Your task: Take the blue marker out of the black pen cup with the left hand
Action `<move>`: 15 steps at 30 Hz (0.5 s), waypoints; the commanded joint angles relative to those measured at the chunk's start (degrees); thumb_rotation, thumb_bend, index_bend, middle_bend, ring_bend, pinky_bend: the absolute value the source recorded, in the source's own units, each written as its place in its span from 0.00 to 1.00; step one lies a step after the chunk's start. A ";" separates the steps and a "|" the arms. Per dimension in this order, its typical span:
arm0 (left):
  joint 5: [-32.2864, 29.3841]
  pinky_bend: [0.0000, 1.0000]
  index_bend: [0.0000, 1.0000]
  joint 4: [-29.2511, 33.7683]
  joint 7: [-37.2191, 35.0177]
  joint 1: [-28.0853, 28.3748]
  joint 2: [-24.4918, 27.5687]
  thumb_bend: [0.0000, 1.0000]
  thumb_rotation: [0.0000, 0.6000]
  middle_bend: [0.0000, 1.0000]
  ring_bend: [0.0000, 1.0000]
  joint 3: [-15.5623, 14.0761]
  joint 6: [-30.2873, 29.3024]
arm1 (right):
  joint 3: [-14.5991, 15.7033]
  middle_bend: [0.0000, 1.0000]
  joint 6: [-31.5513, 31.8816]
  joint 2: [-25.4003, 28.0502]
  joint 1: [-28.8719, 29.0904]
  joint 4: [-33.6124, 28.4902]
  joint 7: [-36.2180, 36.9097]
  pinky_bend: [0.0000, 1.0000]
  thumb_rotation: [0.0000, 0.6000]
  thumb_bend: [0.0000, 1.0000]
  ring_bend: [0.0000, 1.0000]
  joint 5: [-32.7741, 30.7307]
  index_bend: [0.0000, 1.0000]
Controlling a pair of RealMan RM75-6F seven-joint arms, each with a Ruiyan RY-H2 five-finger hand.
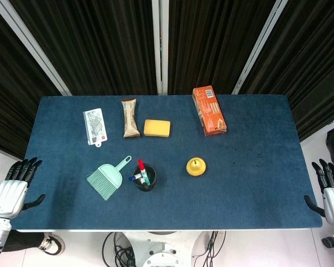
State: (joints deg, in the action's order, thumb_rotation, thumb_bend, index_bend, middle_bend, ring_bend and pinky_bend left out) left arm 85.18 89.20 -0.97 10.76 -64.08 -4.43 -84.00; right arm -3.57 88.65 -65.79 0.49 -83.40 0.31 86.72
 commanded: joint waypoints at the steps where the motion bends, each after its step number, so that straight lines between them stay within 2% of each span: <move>1: 0.34 0.02 0.05 0.06 -0.20 -0.43 -0.03 0.21 1.00 0.01 0.00 0.26 -0.35 | -0.27 0.00 0.79 -0.21 -0.26 0.07 -0.45 0.00 1.00 0.17 0.00 -0.08 0.00; 8: 2.65 0.03 0.05 -0.16 -0.30 -0.84 -0.69 0.21 1.00 0.02 0.00 0.91 -1.14 | -0.13 0.00 1.75 0.76 -0.97 -0.92 -0.20 0.00 1.00 0.17 0.00 0.00 0.00; 15: 5.25 0.18 0.08 4.90 2.57 1.00 0.57 0.21 1.00 0.05 0.00 1.34 1.20 | -0.61 0.00 2.92 1.49 -1.55 -1.94 0.85 0.00 1.00 0.17 0.00 -0.31 0.00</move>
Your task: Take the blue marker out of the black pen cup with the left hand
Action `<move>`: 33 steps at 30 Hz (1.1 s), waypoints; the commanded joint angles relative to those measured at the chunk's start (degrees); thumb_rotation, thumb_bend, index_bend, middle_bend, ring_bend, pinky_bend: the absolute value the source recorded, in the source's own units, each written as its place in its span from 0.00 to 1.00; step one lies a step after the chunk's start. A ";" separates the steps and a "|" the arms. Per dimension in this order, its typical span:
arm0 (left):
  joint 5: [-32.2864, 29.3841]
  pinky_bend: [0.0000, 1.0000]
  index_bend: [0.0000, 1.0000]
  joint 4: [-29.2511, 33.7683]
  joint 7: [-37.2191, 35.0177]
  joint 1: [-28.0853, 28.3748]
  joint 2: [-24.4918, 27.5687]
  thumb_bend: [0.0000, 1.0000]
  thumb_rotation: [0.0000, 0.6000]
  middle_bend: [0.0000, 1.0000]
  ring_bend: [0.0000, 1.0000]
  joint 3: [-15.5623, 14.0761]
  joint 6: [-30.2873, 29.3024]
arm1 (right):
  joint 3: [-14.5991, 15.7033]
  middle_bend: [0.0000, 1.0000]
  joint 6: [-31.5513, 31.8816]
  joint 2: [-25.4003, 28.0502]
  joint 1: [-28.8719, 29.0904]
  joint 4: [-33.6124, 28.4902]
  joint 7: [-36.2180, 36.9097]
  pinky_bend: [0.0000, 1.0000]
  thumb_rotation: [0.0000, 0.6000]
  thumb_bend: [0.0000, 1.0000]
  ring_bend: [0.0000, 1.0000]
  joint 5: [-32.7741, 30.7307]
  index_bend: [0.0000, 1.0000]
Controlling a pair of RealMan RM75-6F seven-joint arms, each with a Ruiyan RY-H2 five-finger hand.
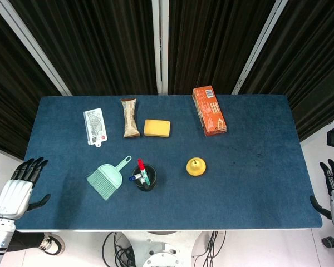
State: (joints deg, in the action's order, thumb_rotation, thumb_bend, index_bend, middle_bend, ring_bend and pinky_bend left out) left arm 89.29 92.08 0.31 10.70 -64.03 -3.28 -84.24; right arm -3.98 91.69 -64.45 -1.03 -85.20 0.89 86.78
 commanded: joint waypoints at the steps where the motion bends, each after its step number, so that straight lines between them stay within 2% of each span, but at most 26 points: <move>1: 1.56 0.19 0.08 3.05 2.10 1.72 0.73 0.21 1.00 0.06 0.00 0.20 2.53 | -0.38 0.00 -0.42 0.29 0.09 -0.27 0.33 0.00 1.00 0.17 0.00 -0.71 0.00; 5: 3.32 0.22 0.10 6.54 5.83 4.10 0.69 0.21 1.00 0.08 0.03 1.24 4.84 | -0.77 0.00 -0.85 0.47 0.49 -0.53 0.56 0.00 1.00 0.17 0.00 -0.92 0.00; 9: 4.79 0.30 0.15 9.43 9.96 6.60 -1.65 0.21 1.00 0.17 0.10 3.20 6.41 | -0.99 0.00 -1.95 0.61 0.86 -1.07 -0.31 0.00 1.00 0.17 0.00 -1.82 0.00; 14: 3.17 0.36 0.23 12.03 15.47 10.15 -4.89 0.22 1.00 0.23 0.16 5.39 11.27 | -0.95 0.00 -2.42 0.76 1.10 -1.89 -1.28 0.00 1.00 0.17 0.00 -1.88 0.00; 17: 1.68 0.39 0.28 12.41 17.82 11.87 -7.01 0.23 1.00 0.27 0.19 6.19 13.94 | -0.77 0.00 -2.51 0.64 0.84 -1.64 -1.26 0.00 1.00 0.17 0.00 -2.22 0.00; 22: -0.84 0.41 0.28 12.42 20.63 13.62 -9.86 0.23 1.00 0.28 0.22 6.96 16.69 | -0.99 0.00 -1.69 1.29 0.38 -1.95 -0.59 0.00 1.00 0.17 0.00 -2.35 0.00; 29: -3.05 0.44 0.30 10.82 22.52 16.45 -14.02 0.24 1.00 0.34 0.33 8.51 19.31 | -1.28 0.00 -1.40 1.92 0.29 -2.86 -1.73 0.00 1.00 0.17 0.00 -2.60 0.00; 33: -4.26 0.46 0.30 9.71 24.56 18.00 -15.81 0.24 1.00 0.35 0.34 9.10 20.72 | -1.09 0.00 -2.49 1.48 0.63 -2.54 -2.42 0.00 1.00 0.17 0.00 -2.97 0.00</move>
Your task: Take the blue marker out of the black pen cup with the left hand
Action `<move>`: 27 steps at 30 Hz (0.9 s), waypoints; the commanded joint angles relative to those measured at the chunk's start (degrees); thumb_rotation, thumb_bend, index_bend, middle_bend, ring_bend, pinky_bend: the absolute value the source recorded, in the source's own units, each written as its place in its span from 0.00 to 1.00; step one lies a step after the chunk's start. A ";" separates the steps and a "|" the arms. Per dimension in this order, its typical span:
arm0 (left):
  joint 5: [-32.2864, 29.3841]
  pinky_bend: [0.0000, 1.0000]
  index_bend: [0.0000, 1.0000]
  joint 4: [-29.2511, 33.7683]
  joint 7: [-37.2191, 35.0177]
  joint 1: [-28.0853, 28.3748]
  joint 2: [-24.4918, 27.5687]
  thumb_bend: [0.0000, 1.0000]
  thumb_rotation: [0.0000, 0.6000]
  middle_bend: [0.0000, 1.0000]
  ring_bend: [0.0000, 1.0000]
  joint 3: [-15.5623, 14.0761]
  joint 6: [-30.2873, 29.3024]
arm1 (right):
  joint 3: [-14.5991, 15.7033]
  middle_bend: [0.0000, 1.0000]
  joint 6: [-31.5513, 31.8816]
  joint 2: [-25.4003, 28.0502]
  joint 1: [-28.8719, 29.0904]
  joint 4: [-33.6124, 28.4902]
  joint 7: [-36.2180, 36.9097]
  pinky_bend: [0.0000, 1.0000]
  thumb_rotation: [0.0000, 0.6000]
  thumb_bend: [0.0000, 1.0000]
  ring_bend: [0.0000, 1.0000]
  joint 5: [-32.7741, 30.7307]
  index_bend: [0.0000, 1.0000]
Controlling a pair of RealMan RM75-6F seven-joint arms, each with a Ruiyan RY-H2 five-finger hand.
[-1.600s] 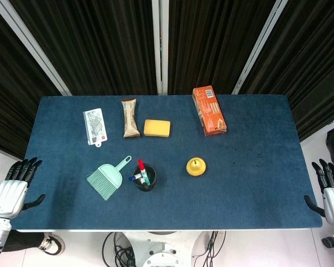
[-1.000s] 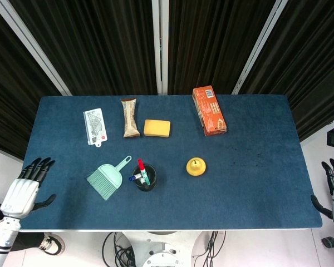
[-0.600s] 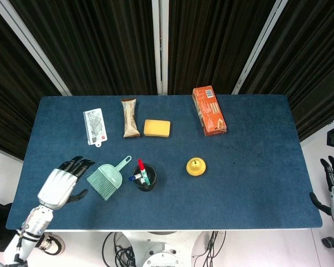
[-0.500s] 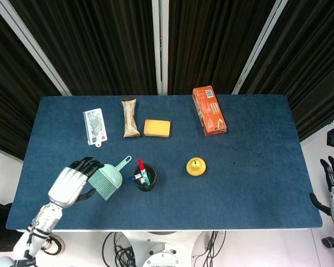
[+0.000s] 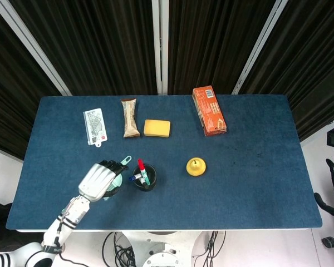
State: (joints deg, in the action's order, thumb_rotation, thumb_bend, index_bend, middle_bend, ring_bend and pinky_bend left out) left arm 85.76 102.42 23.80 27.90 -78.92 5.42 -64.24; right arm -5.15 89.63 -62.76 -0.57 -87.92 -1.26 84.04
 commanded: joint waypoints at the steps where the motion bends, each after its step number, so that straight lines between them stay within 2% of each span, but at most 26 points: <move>1: -0.98 0.46 0.31 -0.77 1.49 1.06 -1.24 0.24 1.00 0.35 0.34 0.49 0.89 | 0.07 0.00 -0.70 -0.28 0.25 0.26 -0.30 0.00 1.00 0.17 0.00 -0.40 0.00; 8: -1.85 0.47 0.35 -0.53 3.48 2.51 -2.09 0.25 1.00 0.38 0.40 0.79 1.38 | -0.29 0.00 -1.42 -0.50 0.66 0.63 -0.32 0.00 1.00 0.18 0.00 -1.07 0.00; 15: -3.36 0.49 0.37 -0.25 3.87 3.61 -2.19 0.26 1.00 0.47 0.53 0.70 2.48 | -0.24 0.00 -1.95 -0.80 0.79 1.35 0.14 0.00 1.00 0.18 0.00 -1.35 0.00; 27: -5.08 0.49 0.44 -0.71 4.94 4.96 -3.26 0.28 1.00 0.49 0.61 0.52 2.72 | -0.26 0.00 -2.42 -0.75 0.82 1.84 0.77 0.00 1.00 0.18 0.00 -1.77 0.00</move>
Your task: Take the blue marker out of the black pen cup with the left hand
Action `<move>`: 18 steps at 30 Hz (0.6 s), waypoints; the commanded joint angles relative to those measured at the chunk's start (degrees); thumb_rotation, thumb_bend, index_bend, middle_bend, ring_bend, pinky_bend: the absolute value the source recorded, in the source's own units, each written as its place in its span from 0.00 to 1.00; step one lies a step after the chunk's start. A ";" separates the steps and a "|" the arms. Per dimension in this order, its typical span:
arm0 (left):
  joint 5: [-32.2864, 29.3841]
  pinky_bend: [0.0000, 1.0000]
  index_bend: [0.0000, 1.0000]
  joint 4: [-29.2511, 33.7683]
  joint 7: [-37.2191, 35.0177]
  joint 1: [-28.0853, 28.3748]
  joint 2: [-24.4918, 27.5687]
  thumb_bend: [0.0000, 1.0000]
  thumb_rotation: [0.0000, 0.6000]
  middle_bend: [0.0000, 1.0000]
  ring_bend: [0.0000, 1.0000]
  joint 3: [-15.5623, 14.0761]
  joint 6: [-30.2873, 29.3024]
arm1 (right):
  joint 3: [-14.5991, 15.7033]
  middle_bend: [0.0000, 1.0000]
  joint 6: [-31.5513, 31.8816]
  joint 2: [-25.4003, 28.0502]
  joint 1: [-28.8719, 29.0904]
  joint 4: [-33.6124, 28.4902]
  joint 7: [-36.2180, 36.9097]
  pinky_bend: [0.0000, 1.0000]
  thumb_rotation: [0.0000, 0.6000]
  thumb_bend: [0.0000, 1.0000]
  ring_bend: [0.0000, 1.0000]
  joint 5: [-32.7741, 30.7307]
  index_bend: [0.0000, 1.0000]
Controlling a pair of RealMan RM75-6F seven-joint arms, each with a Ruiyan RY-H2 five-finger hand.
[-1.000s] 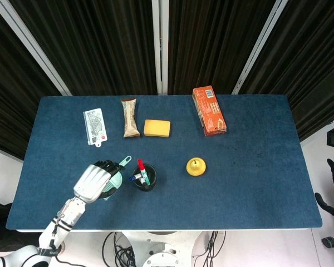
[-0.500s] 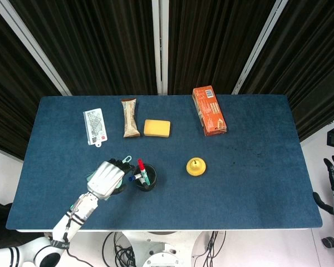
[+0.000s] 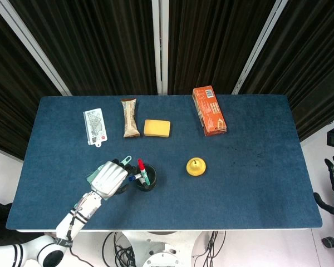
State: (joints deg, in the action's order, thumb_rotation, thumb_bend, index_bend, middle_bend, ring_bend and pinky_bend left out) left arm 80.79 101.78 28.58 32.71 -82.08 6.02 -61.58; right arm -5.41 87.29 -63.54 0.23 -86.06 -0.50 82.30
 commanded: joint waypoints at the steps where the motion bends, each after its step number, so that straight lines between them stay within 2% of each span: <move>1: -0.18 0.49 0.45 -0.10 0.31 0.29 -0.18 0.28 1.00 0.50 0.62 -0.12 0.16 | 0.02 0.00 -0.14 0.05 0.04 -0.05 0.01 0.00 1.00 0.18 0.00 -0.07 0.00; 11: -1.68 0.49 0.49 -0.40 0.92 2.09 -0.41 0.32 1.00 0.53 0.64 -0.10 1.75 | -0.14 0.00 -0.68 0.05 0.09 0.21 0.45 0.00 1.00 0.18 0.00 -0.79 0.00; 18: -2.26 0.54 0.52 -1.04 0.56 2.75 -0.98 0.34 1.00 0.57 0.69 0.16 1.35 | -0.07 0.00 -1.41 0.07 0.24 0.57 0.90 0.00 1.00 0.18 0.00 -1.15 0.00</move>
State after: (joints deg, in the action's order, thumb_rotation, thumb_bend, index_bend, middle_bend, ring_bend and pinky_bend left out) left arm 78.46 100.92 29.21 35.42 -82.88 6.12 -60.02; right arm -5.51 85.92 -63.47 0.47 -85.53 0.37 81.20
